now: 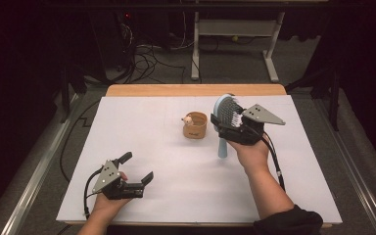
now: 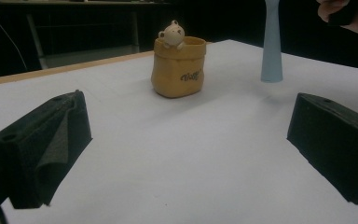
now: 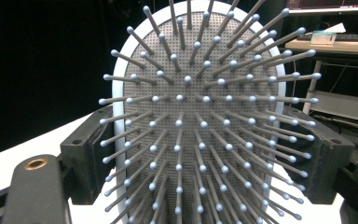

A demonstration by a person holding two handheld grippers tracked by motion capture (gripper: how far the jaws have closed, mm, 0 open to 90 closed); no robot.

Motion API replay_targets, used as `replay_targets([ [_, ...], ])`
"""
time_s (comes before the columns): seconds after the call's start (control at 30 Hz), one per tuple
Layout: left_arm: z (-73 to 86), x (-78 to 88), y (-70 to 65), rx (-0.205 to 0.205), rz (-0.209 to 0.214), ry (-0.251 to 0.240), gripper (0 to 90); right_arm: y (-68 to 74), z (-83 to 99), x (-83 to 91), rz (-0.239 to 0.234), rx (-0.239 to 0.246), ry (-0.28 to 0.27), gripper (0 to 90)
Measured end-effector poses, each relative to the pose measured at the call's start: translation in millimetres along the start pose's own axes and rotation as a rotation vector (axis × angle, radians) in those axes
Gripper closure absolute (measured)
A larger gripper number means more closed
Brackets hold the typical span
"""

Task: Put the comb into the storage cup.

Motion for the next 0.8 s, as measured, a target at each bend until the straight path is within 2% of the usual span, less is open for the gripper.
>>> replay_targets([
  [0.33, -0.9, 0.4, 0.2, 0.001, -0.001, -0.003, 0.3, -6.7, -10.1, -14.5, 0.018, 0.002, -0.022, 20.6],
  [0.8, -0.1, -1.1, 2.1, 0.003, -0.01, -0.003, 0.3, -8.8, -25.5, -25.6, 0.04, 0.009, -0.051, 20.6],
])
Point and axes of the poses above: each handheld gripper's, and its own axes: x roughly backward along the jaws, z roughly out of its underside, y roughly to its left, the point moved 8 cm from there along -x, roughly forward along the jaws, and after that the axes turned 9 degrees about -z, right-handed, at the moved point
